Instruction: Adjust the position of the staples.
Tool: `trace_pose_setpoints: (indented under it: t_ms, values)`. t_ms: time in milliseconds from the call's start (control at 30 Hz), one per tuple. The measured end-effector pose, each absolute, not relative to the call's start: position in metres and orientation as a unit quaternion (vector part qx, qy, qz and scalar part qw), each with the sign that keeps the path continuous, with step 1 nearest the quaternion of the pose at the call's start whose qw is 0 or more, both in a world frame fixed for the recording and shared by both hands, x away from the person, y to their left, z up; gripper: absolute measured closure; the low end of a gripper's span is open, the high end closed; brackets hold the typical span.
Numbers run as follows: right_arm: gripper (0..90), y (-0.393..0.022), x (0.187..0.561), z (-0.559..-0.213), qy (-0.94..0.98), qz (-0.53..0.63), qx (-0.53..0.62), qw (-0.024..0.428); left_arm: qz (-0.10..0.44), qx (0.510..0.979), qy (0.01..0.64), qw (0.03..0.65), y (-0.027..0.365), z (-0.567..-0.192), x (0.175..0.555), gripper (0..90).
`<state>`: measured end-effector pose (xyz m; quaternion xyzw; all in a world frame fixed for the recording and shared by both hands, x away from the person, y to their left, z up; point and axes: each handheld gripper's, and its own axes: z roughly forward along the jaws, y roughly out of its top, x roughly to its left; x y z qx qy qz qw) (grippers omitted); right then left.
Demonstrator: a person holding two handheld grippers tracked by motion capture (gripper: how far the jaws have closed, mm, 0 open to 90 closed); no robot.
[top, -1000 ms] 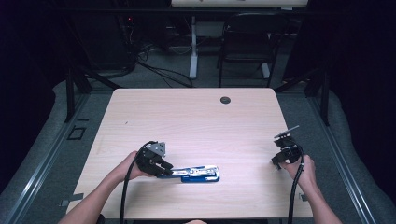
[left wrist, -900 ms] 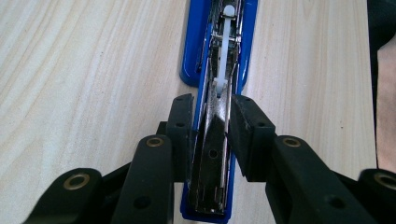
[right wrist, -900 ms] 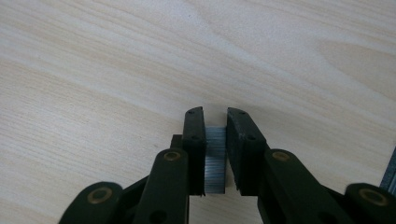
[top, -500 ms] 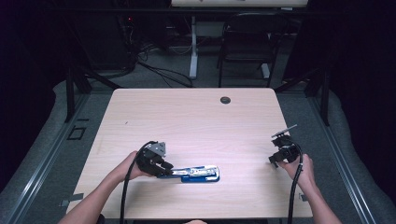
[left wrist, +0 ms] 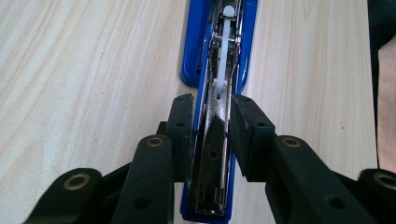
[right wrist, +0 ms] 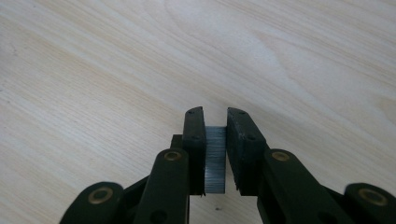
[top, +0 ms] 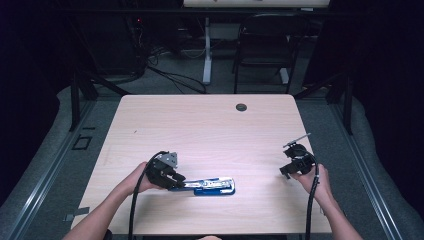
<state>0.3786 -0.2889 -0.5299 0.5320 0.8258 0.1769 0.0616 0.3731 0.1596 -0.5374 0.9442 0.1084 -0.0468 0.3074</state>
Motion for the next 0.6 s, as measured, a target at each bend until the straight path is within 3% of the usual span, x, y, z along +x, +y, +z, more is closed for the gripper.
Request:
trace_pose_setpoints:
  t_ms: [600]
  values:
    - [78.5,-0.267,0.378,-0.524,0.849,0.190,0.490,0.048,-0.047,0.944,0.108,0.307,0.160,-0.537,0.373,70.6]
